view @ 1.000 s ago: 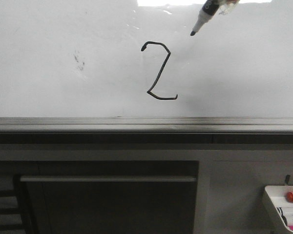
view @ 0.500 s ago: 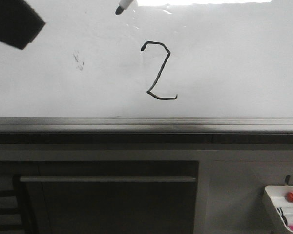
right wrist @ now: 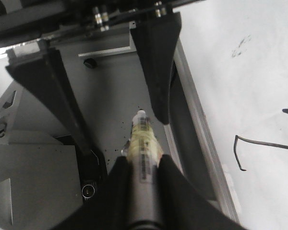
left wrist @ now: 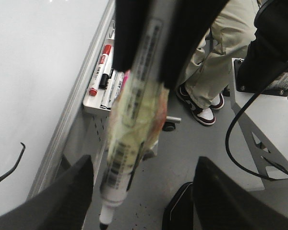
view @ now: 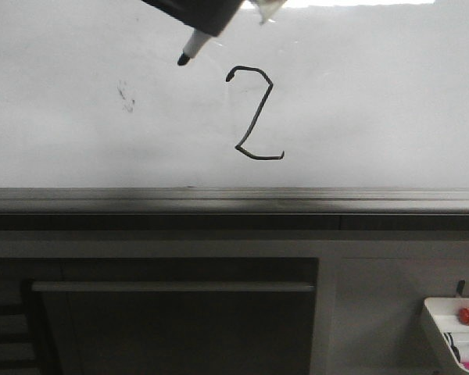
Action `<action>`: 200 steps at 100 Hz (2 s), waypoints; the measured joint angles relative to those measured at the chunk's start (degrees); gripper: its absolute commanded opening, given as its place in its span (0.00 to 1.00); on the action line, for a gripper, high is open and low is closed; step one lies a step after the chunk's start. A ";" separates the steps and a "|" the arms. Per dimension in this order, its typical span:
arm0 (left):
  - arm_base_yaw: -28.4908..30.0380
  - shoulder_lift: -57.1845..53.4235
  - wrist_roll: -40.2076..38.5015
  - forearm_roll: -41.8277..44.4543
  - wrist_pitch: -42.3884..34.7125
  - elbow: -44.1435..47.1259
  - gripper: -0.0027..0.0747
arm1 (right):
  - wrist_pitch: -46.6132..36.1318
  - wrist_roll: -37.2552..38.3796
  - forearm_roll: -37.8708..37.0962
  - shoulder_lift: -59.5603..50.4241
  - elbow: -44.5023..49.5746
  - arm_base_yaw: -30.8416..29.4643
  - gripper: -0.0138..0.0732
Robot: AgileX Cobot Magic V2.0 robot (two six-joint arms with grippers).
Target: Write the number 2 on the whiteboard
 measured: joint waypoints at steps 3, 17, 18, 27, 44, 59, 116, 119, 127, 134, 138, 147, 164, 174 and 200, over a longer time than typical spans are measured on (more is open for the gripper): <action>-0.13 0.69 0.00 0.00 0.00 -0.30 0.58 | 0.00 -0.13 0.00 0.13 0.00 0.00 0.17; -0.35 2.14 0.15 0.22 -0.59 -0.89 0.52 | -0.10 -0.21 0.00 0.26 0.00 0.00 0.17; -0.35 2.15 0.26 0.29 -0.59 -0.89 0.51 | -0.10 -0.21 0.00 0.26 0.00 0.00 0.17; -0.35 2.15 0.64 0.29 -0.20 -0.89 0.40 | -0.10 -0.21 0.00 0.26 0.00 0.00 0.17; -0.35 2.15 0.84 0.60 0.23 -0.89 0.24 | 0.10 -0.26 0.32 0.26 0.00 0.00 0.17; -0.35 2.15 0.84 0.87 0.13 -0.89 0.16 | 0.71 -0.52 0.58 0.26 0.00 0.00 0.17; 0.69 2.15 -6.49 12.90 -0.38 -1.01 0.09 | 0.53 4.23 -4.68 -1.54 -0.89 0.00 0.60; 1.35 2.15 -8.46 14.71 -0.85 -1.01 0.09 | 0.65 5.34 -5.70 -2.48 -0.96 -0.15 0.60; 3.74 2.15 -14.81 19.40 -1.79 -1.01 0.09 | 1.06 9.45 -7.72 -4.80 -0.96 -1.00 0.60; 6.41 1.57 -19.20 22.52 -2.17 -1.01 0.09 | 1.67 13.22 -9.49 -6.86 -0.96 -2.08 0.60; 8.18 1.02 -21.20 23.57 -2.29 -1.01 0.09 | 1.94 15.33 -10.27 -8.01 -0.96 -2.68 0.60; 12.67 -0.02 -25.05 24.24 -3.00 -1.01 0.09 | 2.06 18.78 -11.01 -10.29 -0.71 -4.28 0.60; 22.13 -1.90 -33.22 24.48 -8.15 1.14 0.09 | 1.80 21.51 -11.14 -13.45 1.85 -5.39 0.60; 26.49 -2.75 -36.88 24.48 -13.35 4.71 0.09 | 0.52 21.74 -11.14 -14.37 3.67 -5.39 0.60; 28.24 -3.13 -39.03 22.81 -27.30 12.76 0.09 | -1.21 21.86 -11.14 -14.59 5.07 -5.39 0.60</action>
